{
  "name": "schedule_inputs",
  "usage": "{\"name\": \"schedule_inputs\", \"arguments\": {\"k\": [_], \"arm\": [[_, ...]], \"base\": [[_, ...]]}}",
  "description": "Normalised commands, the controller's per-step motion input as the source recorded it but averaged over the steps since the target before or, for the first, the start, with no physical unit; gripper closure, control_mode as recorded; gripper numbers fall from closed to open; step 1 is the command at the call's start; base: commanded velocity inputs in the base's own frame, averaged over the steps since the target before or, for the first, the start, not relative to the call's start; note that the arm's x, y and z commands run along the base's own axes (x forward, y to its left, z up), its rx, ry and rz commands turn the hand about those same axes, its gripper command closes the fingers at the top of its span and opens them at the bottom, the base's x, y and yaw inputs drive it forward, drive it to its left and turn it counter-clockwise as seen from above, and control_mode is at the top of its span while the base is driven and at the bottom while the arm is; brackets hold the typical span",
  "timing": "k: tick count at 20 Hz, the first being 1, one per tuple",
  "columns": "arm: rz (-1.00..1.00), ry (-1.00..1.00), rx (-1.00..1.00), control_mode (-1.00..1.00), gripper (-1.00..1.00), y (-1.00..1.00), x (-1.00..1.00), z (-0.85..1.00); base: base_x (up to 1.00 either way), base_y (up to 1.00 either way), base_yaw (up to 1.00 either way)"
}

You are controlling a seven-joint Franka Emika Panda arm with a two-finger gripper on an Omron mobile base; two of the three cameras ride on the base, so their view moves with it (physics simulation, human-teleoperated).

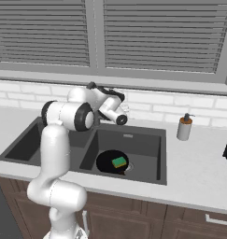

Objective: Pick the pan and sponge and place them into the sink. Then turn on the water.

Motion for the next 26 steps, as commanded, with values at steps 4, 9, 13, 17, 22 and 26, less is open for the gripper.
{"name": "schedule_inputs", "arguments": {"k": [4, 9, 13, 17, 22, 26], "arm": [[-0.01, 0.0, 0.0, -1.0, -1.0, 0.0, 0.26, -0.3], [0.0, 0.0, 0.0, -1.0, -1.0, 0.0, 0.28, -0.35], [0.0, 0.0, 0.0, -1.0, -1.0, -0.01, 0.24, -0.37], [-0.04, 0.0, 0.0, -1.0, 1.0, -0.15, 0.08, -0.34], [-0.05, 0.0, 0.0, -1.0, 1.0, -0.33, 0.0, -0.34], [-0.05, 0.0, 0.0, -1.0, 1.0, -0.35, 0.0, -0.35]], "base": [[0.0, 0.0, 0.0], [0.0, 0.0, 0.0], [0.0, 0.0, 0.0], [0.0, 0.0, 0.0], [0.0, 0.0, 0.0], [0.0, 0.0, 0.0]]}}
